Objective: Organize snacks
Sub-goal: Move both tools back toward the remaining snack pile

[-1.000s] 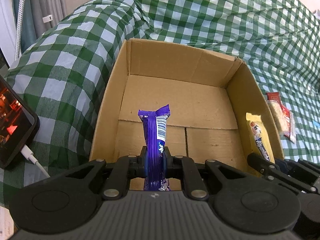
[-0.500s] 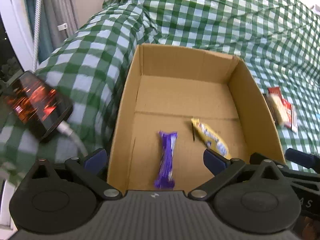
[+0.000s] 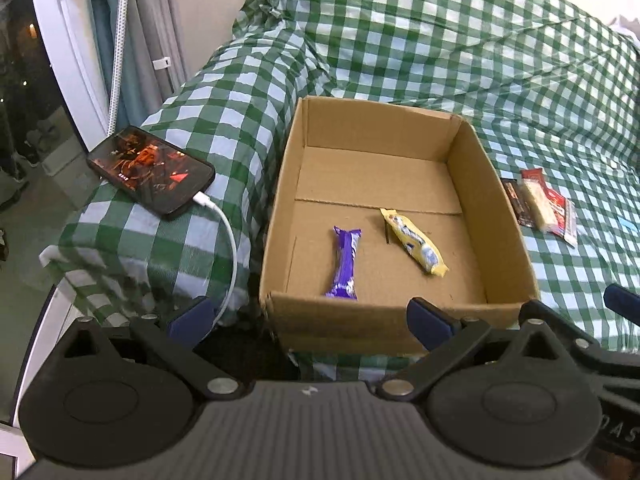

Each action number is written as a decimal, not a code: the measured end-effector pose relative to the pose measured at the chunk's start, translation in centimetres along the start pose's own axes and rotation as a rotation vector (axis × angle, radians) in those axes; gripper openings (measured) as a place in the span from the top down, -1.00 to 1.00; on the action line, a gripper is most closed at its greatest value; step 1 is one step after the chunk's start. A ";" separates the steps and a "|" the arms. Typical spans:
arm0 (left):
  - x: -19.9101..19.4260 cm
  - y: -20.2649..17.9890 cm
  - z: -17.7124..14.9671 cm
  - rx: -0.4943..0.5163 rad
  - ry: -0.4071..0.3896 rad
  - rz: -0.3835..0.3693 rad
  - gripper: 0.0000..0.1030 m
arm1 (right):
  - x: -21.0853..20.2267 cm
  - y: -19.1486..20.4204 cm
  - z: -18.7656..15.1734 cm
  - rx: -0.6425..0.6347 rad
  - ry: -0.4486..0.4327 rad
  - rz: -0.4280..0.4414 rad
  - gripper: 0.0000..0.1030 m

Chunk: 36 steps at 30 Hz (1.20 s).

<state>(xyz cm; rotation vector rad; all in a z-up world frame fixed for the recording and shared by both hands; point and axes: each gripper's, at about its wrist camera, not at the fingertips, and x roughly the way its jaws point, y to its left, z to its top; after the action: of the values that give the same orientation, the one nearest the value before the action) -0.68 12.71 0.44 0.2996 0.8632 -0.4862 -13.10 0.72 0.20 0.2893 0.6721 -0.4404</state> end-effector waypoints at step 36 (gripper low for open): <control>-2.8 -1.6 -3.0 0.098 -0.021 0.023 -1.00 | -4.6 -0.8 -2.3 0.035 -0.060 0.002 -0.99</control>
<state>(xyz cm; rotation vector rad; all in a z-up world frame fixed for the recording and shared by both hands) -4.96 13.44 0.67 0.3935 0.8165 -0.5105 -17.92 2.27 1.42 0.3083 0.6062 -0.4575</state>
